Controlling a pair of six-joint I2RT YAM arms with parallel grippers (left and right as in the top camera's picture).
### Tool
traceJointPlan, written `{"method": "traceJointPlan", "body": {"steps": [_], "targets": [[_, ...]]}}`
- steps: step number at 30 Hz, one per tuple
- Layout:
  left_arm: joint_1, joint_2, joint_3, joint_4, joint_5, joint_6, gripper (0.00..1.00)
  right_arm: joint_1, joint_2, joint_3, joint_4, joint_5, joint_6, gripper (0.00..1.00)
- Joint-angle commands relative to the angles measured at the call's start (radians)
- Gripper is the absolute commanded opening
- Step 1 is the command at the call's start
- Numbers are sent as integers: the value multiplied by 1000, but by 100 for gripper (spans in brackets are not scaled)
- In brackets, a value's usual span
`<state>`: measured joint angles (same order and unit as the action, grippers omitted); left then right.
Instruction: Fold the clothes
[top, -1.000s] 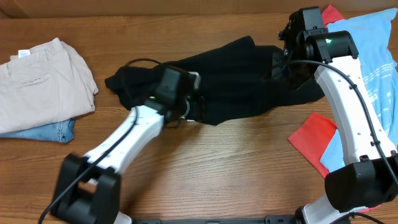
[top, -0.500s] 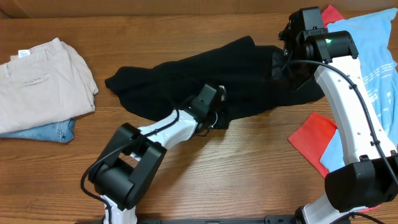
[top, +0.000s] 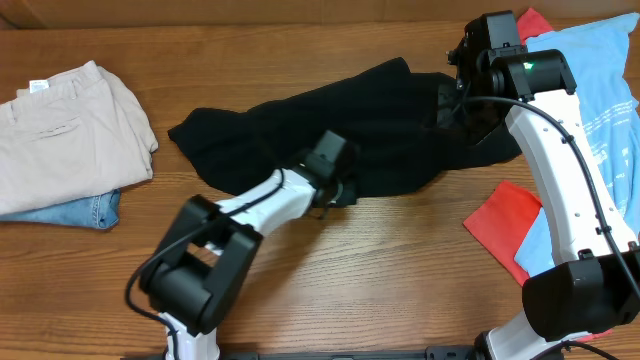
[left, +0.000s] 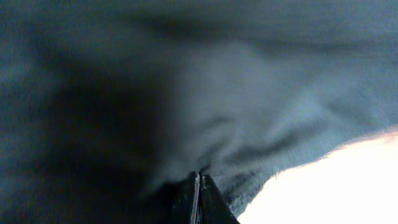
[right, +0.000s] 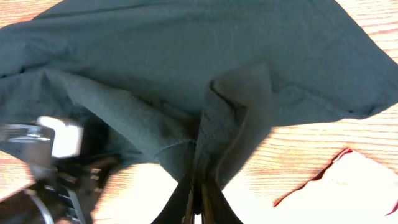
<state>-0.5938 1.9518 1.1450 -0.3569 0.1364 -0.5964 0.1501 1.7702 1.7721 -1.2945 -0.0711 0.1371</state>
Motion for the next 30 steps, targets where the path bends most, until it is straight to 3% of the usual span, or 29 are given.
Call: {"method": "traceJointPlan", "body": {"steps": [1, 4, 5, 13, 17, 22, 25, 26, 27, 28, 29, 30], "targets": [[104, -35, -48, -116, -216, 56, 4, -6, -8, 2, 1, 3, -8, 13], [178, -114, -48, -194, -328, 111, 4, -6, -8, 2, -2, 3, -8, 48], [208, -141, -48, -215, -355, 130, 4, -6, -8, 2, -2, 3, -8, 51], [505, -315, -48, -295, -380, 231, 4, -6, -8, 2, -2, 37, -11, 55], [650, -351, -48, -228, -383, 294, 4, -6, -8, 2, -2, 37, -11, 56], [793, -357, -8, -133, -248, 333, 4, -6, -8, 2, -2, 37, -11, 56], [817, -357, 34, -155, -216, 350, 6, -6, -8, 2, -2, 37, -11, 56], [817, -357, 48, -182, -210, 350, 20, -6, -8, 2, -2, 37, -11, 56], [814, -357, 61, -227, -179, 348, 43, -6, -8, 2, -2, 37, -11, 56], [808, -357, 66, -273, -134, 345, 59, -6, -8, 1, -2, 37, -11, 56], [800, -357, 66, -326, -86, 341, 72, -6, -8, 1, -2, 37, -11, 56], [789, -357, 66, -390, -48, 333, 76, -6, -8, 1, -2, 37, -11, 56]]}}
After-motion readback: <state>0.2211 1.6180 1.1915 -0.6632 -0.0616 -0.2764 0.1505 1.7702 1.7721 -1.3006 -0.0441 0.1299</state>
